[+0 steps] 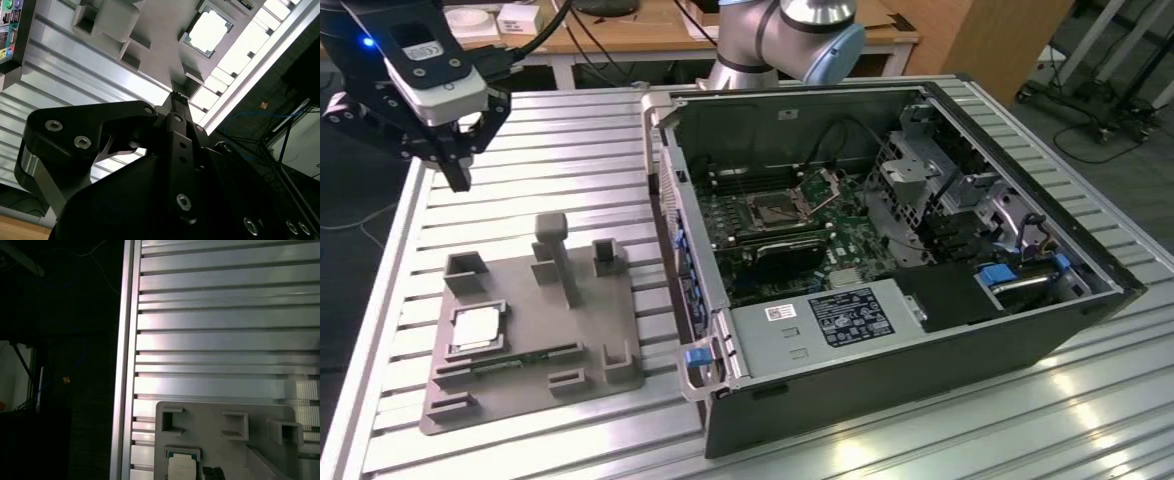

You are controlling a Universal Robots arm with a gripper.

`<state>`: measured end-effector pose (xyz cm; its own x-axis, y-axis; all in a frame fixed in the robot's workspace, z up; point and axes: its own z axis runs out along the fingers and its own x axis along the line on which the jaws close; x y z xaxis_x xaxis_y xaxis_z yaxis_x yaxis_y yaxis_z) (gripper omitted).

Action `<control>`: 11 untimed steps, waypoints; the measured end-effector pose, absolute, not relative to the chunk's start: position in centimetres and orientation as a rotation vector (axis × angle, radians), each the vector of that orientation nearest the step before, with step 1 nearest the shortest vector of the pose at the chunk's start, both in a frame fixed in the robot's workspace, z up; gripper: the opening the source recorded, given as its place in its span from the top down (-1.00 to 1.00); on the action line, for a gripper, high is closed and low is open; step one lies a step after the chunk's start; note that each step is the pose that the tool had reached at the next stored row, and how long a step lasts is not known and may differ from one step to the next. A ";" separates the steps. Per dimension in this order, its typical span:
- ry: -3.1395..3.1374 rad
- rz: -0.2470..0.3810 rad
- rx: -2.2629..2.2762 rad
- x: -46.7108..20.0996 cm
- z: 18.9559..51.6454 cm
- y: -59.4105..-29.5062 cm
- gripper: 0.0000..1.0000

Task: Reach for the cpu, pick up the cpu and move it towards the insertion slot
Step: 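Reach for the cpu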

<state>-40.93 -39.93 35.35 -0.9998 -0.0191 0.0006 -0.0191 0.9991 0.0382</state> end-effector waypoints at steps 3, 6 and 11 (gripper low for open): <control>-3.140 -0.060 0.030 -41.5 35.3 -39.9 0.79; -3.140 -0.060 0.030 -42.2 35.3 -39.9 0.79; -3.140 -0.060 0.030 -43.0 35.3 -40.0 0.79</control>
<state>-42.96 -39.96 35.32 -0.9998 -0.0193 0.0002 -0.0192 0.9991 0.0382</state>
